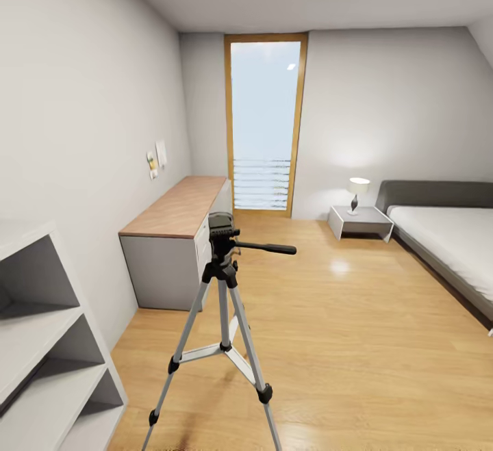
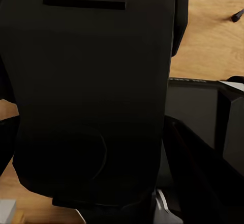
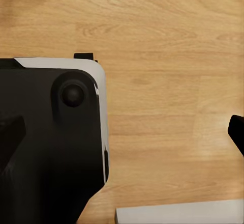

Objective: Attach the digital camera to the camera tripod in the bedroom.

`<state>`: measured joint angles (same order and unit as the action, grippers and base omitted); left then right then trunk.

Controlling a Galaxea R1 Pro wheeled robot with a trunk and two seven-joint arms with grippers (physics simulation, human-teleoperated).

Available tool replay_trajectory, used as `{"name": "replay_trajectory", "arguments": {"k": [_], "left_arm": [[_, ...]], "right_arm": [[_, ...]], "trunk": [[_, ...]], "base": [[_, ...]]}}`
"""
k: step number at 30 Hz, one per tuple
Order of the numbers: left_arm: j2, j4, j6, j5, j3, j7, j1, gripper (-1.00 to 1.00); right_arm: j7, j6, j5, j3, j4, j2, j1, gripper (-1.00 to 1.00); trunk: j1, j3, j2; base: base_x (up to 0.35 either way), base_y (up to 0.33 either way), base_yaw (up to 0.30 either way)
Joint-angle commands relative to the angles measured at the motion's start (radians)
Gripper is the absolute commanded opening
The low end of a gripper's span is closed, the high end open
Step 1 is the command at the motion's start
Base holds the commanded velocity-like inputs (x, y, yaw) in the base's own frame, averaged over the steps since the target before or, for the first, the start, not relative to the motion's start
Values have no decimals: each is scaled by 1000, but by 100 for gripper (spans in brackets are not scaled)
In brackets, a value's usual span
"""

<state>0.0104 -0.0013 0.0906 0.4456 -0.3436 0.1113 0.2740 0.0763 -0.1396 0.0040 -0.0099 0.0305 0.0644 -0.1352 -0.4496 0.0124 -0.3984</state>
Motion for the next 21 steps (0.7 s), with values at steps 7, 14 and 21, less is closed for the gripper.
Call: {"name": "replay_trajectory", "arguments": {"k": [7, 14, 21], "left_arm": [[1, 0, 3, 10, -8, 4, 1, -100], [2, 0, 3, 9, -8, 4, 1, -100], [2, 0, 3, 8, -8, 4, 1, -100]], "right_arm": [[3, -5, 1, 0, 3, 0, -1, 100], [3, -6, 1, 1, 3, -3, -1, 100], [6, -6, 1, 1, 2, -2, -1, 100]], "trunk": [[0, 12, -2], [0, 24, -2], [0, 35, -2]], "base": [[0, 0, 0], [0, 0, 0], [0, 0, 0]]}}
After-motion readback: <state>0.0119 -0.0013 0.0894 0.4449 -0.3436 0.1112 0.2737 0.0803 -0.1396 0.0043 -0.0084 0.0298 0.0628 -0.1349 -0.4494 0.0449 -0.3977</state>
